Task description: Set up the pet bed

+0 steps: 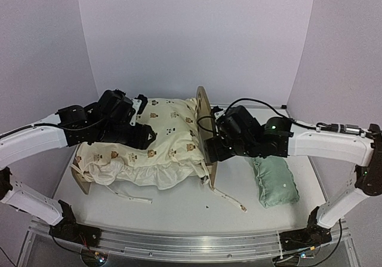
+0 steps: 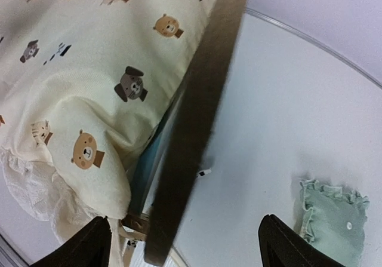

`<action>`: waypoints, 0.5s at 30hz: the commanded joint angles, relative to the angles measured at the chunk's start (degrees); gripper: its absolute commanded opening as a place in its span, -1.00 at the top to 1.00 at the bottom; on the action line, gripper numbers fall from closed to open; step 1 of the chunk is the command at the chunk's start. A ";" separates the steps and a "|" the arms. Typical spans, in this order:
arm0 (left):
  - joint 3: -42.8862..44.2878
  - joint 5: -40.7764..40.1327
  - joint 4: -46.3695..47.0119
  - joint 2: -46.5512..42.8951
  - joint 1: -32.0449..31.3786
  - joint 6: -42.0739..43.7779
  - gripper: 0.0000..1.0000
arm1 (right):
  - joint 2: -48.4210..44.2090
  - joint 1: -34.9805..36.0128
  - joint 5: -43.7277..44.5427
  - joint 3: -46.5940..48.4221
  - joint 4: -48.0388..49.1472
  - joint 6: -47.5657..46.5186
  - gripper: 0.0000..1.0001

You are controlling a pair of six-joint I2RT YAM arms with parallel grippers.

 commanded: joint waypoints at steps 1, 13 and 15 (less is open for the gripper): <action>2.46 2.49 5.41 1.84 -2.25 5.28 -0.21 | -10.58 -0.13 6.30 -6.02 0.77 -2.80 -0.74; 10.34 4.17 9.26 18.13 -12.75 17.09 -0.19 | -26.51 -0.09 2.24 -19.76 0.95 -0.57 -0.74; 12.71 3.41 8.44 21.34 -13.60 17.71 -0.20 | -27.27 -0.12 -0.64 -20.70 0.95 -0.85 -0.72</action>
